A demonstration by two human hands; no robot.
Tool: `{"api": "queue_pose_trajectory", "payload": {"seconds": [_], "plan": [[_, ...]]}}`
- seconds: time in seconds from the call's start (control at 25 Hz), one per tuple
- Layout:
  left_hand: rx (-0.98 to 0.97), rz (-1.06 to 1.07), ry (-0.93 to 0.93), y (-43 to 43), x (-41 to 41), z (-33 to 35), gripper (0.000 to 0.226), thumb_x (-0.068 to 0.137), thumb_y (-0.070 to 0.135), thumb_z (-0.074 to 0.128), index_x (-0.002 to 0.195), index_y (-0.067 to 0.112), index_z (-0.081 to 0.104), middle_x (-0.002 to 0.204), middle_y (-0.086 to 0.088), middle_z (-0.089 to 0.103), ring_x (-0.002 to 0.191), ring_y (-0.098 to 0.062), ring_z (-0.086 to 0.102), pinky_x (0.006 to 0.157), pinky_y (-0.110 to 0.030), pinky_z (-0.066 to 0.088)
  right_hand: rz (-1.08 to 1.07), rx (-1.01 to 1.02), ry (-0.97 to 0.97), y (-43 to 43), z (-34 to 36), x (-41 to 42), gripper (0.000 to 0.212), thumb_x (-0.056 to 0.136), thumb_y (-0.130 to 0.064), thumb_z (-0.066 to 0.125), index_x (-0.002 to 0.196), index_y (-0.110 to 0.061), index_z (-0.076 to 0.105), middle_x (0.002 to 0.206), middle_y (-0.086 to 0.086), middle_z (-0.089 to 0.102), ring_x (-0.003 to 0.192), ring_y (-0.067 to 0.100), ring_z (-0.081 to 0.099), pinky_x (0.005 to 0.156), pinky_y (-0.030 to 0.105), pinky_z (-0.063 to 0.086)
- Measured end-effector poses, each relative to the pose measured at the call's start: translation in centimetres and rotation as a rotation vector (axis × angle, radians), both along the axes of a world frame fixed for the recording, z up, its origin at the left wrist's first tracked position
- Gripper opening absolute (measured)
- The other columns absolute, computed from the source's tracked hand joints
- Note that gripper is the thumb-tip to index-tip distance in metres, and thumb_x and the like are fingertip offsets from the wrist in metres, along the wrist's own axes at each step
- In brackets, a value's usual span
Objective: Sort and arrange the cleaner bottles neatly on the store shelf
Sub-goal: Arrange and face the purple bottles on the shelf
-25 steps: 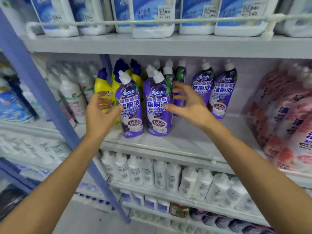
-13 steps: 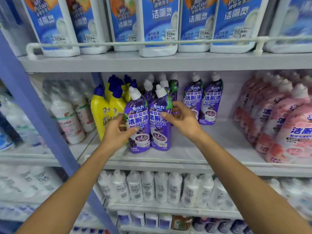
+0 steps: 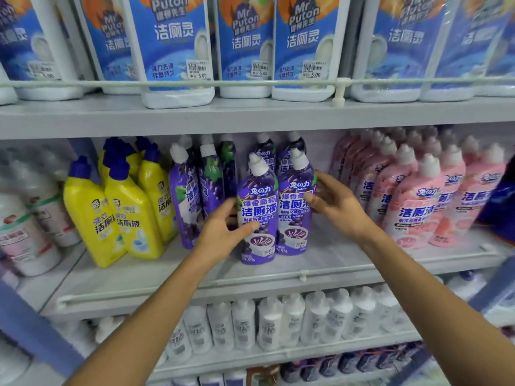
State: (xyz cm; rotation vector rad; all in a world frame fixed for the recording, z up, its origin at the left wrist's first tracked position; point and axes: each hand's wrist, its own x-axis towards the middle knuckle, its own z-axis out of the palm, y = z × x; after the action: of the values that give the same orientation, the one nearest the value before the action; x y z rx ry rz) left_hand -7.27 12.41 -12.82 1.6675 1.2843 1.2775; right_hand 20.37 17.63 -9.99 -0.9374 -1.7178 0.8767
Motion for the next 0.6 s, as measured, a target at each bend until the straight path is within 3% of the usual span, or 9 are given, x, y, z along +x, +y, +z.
{"api": "queue_pose_trajectory", "payload": {"seconds": [0.12,0.24,0.32,0.44,0.52,0.6], "plan": [[-0.028,0.047,-0.008,1.0,1.7,-1.3,0.052,0.078,0.013,0.086,0.122,0.017,0.061,0.107,0.005,0.074,0.091,-0.003,0.071,0.080,-0.022,0.057,-0.125,-0.041,-0.029,0.3,-2.7,0.8,0.059,0.080,-0.044,0.084,0.130,-0.029,0.055,0.126,-0.001,0.069,0.114,0.012,0.067,0.094,0.037,0.059],[-0.051,0.104,0.030,1.9,2.2,-2.6,0.048,0.074,0.011,0.089,0.114,0.015,0.064,0.100,0.007,0.075,0.081,0.002,0.070,0.071,-0.015,0.056,-0.168,-0.057,-0.109,0.5,-4.4,0.9,0.055,0.082,-0.022,0.085,0.128,-0.014,0.055,0.115,-0.005,0.070,0.095,-0.013,0.066,0.078,0.009,0.053],[-0.063,0.116,0.045,3.2,2.1,-2.8,0.046,0.075,0.012,0.088,0.114,0.015,0.066,0.103,0.004,0.076,0.082,-0.001,0.072,0.071,-0.018,0.058,-0.171,-0.082,-0.089,1.5,-4.8,1.1,0.053,0.084,-0.014,0.083,0.129,-0.011,0.056,0.112,-0.008,0.071,0.091,-0.014,0.067,0.073,0.005,0.050],[-0.066,0.169,0.031,5.7,2.4,-2.4,0.044,0.075,0.011,0.087,0.114,0.013,0.066,0.105,-0.001,0.076,0.085,-0.007,0.074,0.069,-0.021,0.060,-0.175,-0.083,-0.059,3.6,-4.9,0.5,0.056,0.083,-0.021,0.085,0.132,-0.020,0.057,0.114,-0.012,0.070,0.095,-0.007,0.067,0.076,0.011,0.053],[-0.063,0.217,-0.004,7.1,2.9,-2.4,0.044,0.075,0.008,0.087,0.113,0.010,0.066,0.103,-0.005,0.076,0.088,-0.015,0.074,0.073,-0.028,0.062,-0.191,-0.106,-0.019,5.3,-5.1,0.0,0.060,0.082,-0.020,0.085,0.134,-0.019,0.056,0.113,-0.011,0.068,0.098,0.004,0.068,0.077,0.018,0.057],[-0.047,0.268,-0.030,8.3,3.6,-2.6,0.044,0.074,0.007,0.088,0.112,0.008,0.066,0.103,-0.008,0.076,0.088,-0.019,0.074,0.076,-0.036,0.063,-0.208,-0.075,-0.005,6.4,-5.0,-0.4,0.060,0.082,-0.016,0.085,0.134,-0.014,0.055,0.112,-0.006,0.068,0.096,0.006,0.067,0.074,0.015,0.057]]}}
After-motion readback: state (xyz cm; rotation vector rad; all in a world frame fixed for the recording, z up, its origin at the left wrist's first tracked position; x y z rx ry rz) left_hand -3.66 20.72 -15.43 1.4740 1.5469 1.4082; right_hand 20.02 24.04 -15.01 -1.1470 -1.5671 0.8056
